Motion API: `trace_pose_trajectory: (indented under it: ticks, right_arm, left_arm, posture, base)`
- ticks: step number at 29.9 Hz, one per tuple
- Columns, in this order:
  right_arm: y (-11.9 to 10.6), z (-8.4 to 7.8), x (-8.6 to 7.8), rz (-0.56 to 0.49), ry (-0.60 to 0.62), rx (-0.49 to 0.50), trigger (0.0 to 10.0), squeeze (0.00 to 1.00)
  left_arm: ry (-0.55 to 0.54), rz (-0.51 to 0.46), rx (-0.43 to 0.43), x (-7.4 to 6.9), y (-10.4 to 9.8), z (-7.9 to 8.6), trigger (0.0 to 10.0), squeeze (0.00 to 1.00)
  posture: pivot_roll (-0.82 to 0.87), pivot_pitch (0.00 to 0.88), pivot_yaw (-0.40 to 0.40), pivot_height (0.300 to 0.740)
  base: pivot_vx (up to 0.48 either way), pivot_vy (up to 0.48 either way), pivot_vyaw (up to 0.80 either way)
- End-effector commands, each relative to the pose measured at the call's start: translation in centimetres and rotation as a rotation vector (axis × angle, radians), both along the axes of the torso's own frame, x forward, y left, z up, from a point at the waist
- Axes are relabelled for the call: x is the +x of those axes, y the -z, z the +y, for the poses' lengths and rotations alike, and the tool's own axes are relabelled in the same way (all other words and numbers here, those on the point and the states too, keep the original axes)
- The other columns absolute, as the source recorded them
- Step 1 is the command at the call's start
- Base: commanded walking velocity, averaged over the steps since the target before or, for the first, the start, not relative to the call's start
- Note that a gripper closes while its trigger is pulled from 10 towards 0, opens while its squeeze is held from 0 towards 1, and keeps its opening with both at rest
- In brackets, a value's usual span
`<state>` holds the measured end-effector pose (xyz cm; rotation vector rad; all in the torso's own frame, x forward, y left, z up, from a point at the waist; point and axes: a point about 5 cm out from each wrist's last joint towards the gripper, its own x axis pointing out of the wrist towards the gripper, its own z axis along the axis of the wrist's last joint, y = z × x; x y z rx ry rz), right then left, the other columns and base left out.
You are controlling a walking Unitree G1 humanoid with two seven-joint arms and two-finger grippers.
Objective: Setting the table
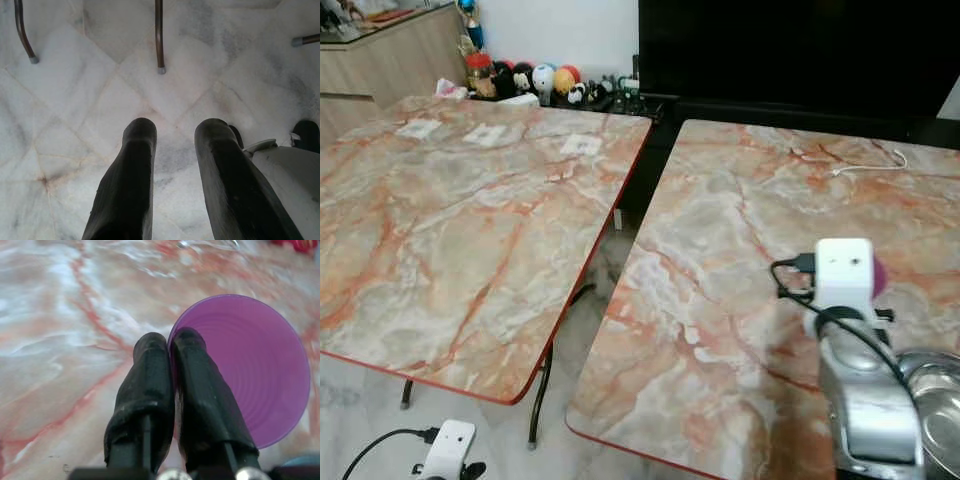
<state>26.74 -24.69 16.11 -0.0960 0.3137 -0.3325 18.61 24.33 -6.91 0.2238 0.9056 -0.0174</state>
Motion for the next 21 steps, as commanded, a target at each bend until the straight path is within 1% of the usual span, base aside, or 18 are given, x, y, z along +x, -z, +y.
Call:
trace_pose_trajectory:
  ticks: [1, 7, 13, 15, 17, 18, 21]
  right_arm:
    - [-0.6, 0.2, -0.1, -0.009, 0.019, 0.067, 10.0, 0.0]
    - [-0.7, 0.5, -0.2, 0.012, -0.001, 0.103, 10.0, 0.0]
    - [-0.8, -0.1, -0.1, 0.046, 0.008, 0.104, 10.0, 0.0]
    - [-0.4, -0.4, -0.3, 0.079, 0.013, 0.085, 10.0, 0.0]
    - [-0.2, -0.6, -0.4, 0.089, 0.026, 0.081, 10.0, 0.0]
    - [0.0, -0.7, -0.5, 0.087, 0.045, 0.098, 10.0, 0.0]
    - [0.2, -0.7, -0.6, 0.095, 0.043, 0.108, 10.0, 0.0]
  left_arm:
    - [-0.003, 0.015, -0.006, -0.2, 0.2, -0.2, 10.0, 0.0]
    - [-0.002, 0.015, -0.009, -0.2, 0.2, -0.3, 10.0, 0.0]
    - [-0.004, 0.014, -0.012, -0.2, 0.3, -0.4, 10.0, 0.0]
    - [-0.005, 0.017, -0.012, -0.3, 0.3, -0.5, 10.0, 0.0]
    - [-0.004, 0.018, -0.012, -0.3, 0.3, -0.5, 10.0, 0.0]
    - [-0.005, 0.018, -0.013, -0.3, 0.3, -0.5, 10.0, 0.0]
    - [-0.005, 0.019, -0.013, -0.3, 0.3, -0.5, 10.0, 0.0]
  posture:
    - [-0.03, 0.005, -0.003, 0.74]
    - [-0.04, 0.002, -0.004, 0.74]
    - [-0.03, 0.002, -0.009, 0.74]
    - [-0.03, 0.002, -0.009, 0.74]
    - [-0.03, 0.002, -0.011, 0.74]
    - [-0.03, 0.002, -0.011, 0.74]
    - [-0.03, 0.002, -0.011, 0.74]
  base:
    - [0.0, 0.0, 0.0]
    - [0.0, 0.0, 0.0]
    - [0.0, 0.0, 0.0]
    - [0.0, 0.0, 0.0]
    - [0.0, 0.0, 0.0]
    - [0.0, 0.0, 0.0]
    - [0.0, 0.0, 0.0]
